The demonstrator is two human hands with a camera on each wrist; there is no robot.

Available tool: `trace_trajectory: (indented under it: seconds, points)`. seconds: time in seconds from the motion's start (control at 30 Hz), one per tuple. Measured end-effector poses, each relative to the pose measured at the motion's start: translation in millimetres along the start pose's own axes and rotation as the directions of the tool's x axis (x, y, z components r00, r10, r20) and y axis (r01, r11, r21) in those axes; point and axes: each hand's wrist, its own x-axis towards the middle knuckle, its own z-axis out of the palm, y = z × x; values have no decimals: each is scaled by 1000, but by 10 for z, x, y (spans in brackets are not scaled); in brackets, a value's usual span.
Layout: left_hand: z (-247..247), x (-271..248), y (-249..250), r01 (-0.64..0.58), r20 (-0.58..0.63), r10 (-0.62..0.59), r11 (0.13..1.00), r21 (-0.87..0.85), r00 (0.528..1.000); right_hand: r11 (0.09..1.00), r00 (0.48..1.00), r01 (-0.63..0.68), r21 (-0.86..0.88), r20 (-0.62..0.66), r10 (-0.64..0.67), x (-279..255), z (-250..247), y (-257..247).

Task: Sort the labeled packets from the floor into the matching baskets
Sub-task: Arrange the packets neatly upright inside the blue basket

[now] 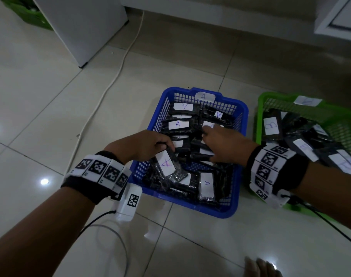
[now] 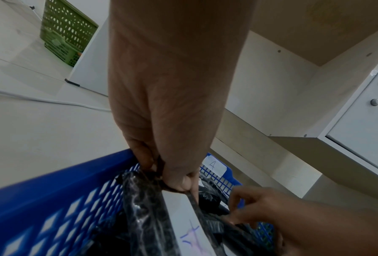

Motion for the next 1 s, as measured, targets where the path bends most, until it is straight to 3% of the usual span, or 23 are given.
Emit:
trace_trajectory:
  seconds: [0.17, 0.37, 0.53, 0.63, 0.77, 0.83, 0.9, 1.0]
  points:
    - [-41, -32, 18, -17, -7, 16, 999, -27, 1000, 998, 999, 26, 59, 28, -28, -90, 7, -76]
    - [-52, -57, 35, -37, -18, 36, 999, -40, 999, 999, 993, 23, -23, 113, -20, -87, -93, -185]
    - [-119, -95, 12, -48, -103, 42, 998, -48, 994, 1000, 992, -19, 9, 126, 18, -53, -77, -217]
    - [-127, -105, -24, 2, -152, -12, 998, -69, 988, 998, 993, -49, 49, 106, 44, -89, -66, -181]
    - [-93, -94, -32, 77, -182, -104, 985, -154, 978, 981, 959, -74, 177, 284, 22, -255, -146, -105]
    - [-99, -86, -16, 87, -171, -117, 981, -175, 978, 992, 937, -54, 116, 349, 10, -329, -168, -164]
    - [-111, -68, -15, 97, -140, -119, 984, -153, 983, 995, 922, -53, 85, 387, 16, -353, -159, -218]
    - [-113, -49, -5, 134, -108, -143, 987, -88, 984, 973, 924, -89, 211, 383, 1, -310, -174, -163]
